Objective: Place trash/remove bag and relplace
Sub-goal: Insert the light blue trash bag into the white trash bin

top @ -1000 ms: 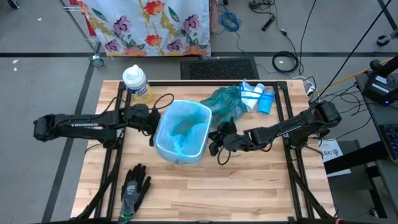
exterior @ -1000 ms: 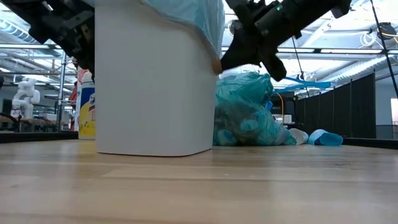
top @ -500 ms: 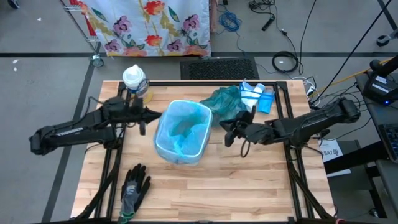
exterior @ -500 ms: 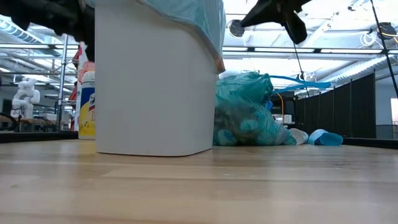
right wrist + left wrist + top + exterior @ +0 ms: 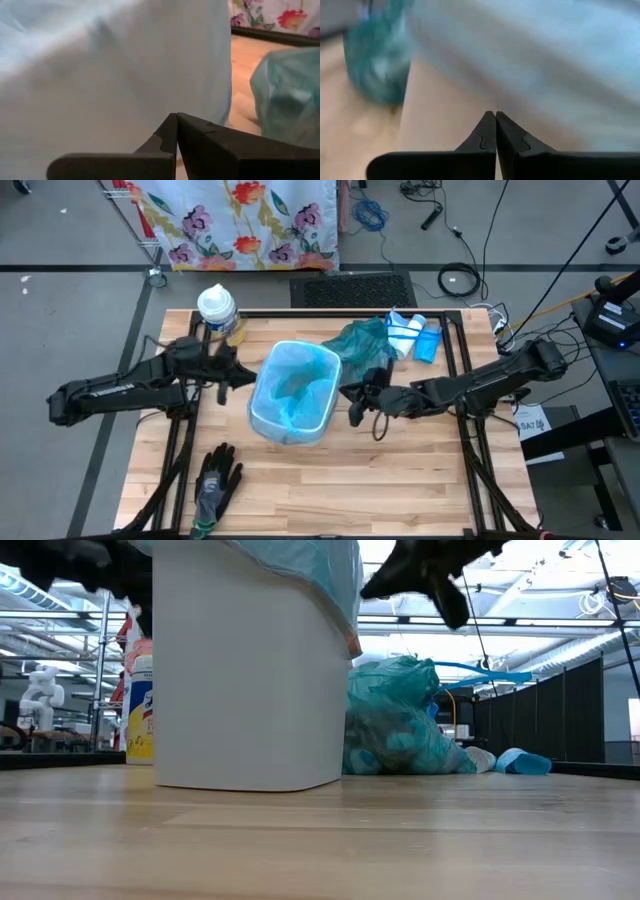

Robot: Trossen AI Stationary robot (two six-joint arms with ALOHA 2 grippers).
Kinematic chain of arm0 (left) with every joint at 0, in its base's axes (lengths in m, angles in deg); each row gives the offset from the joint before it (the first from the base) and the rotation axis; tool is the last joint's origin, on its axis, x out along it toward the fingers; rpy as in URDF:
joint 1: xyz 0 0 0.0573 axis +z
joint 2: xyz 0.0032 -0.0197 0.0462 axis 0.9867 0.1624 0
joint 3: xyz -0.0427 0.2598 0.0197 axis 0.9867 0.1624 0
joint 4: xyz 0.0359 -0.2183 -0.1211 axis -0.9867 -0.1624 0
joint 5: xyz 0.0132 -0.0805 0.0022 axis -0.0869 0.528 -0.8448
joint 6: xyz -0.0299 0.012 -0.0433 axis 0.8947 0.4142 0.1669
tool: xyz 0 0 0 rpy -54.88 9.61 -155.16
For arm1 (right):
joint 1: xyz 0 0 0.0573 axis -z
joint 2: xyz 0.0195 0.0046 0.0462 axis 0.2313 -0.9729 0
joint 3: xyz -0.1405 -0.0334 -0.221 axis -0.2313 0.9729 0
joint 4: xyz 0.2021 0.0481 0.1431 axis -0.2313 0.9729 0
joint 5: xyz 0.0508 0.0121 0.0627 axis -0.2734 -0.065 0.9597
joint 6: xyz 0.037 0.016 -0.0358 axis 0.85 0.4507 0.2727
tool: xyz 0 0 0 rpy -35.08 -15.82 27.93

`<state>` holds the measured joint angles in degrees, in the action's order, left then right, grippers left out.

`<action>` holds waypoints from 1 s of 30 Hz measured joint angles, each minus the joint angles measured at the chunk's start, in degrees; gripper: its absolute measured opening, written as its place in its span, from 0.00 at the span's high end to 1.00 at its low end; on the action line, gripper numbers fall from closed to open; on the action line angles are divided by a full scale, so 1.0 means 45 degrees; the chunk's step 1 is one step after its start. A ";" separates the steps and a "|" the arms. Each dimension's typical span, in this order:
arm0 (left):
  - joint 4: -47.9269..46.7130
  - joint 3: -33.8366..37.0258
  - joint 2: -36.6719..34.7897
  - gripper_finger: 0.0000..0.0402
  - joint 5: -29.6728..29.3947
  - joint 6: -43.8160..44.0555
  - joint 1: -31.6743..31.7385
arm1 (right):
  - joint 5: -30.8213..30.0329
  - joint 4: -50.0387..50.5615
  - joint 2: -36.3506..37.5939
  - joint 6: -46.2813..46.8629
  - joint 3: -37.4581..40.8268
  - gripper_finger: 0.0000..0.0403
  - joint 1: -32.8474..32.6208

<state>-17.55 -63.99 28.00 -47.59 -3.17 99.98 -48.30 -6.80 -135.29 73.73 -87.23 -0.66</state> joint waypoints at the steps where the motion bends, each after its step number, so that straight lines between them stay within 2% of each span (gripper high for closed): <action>1: -0.0241 0.0002 0.0298 1.00 -0.0001 0.0003 -0.0088 | 0.0004 -0.0032 -0.0241 0.0040 0.0000 1.00 0.0037; 9: -0.0224 0.0427 0.2508 1.00 0.0200 -0.0044 -0.0815 | -0.0010 0.0015 -0.1877 0.1017 0.0000 1.00 0.0105; 13: -0.0314 0.0432 0.2657 1.00 -0.0331 -0.0044 -0.0721 | -0.0017 0.0246 -0.1848 0.1243 0.0005 1.00 0.0106; 18: -0.0443 0.0432 0.1534 1.00 -0.2585 -0.0082 -0.0418 | -0.0035 0.0500 -0.1393 0.1249 0.0004 1.00 0.0095; 20: -0.0097 0.0432 0.0759 1.00 -0.3005 -0.0087 -0.0363 | -0.0040 0.0459 -0.1311 0.1239 0.0002 1.00 0.0095; 26: 0.0738 0.0432 -0.1110 1.00 -0.3036 -0.0044 -0.0381 | 0.0039 0.0459 -0.1229 0.1270 0.0005 1.00 0.0095; 30: 0.0804 0.0429 -0.1780 1.00 -0.2005 -0.0015 -0.0381 | 0.0064 0.0353 -0.1229 0.1272 0.0005 1.00 0.0095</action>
<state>-13.94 -62.06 19.99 -56.61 -3.23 98.26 -48.01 -5.21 -140.82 79.46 -87.21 -0.23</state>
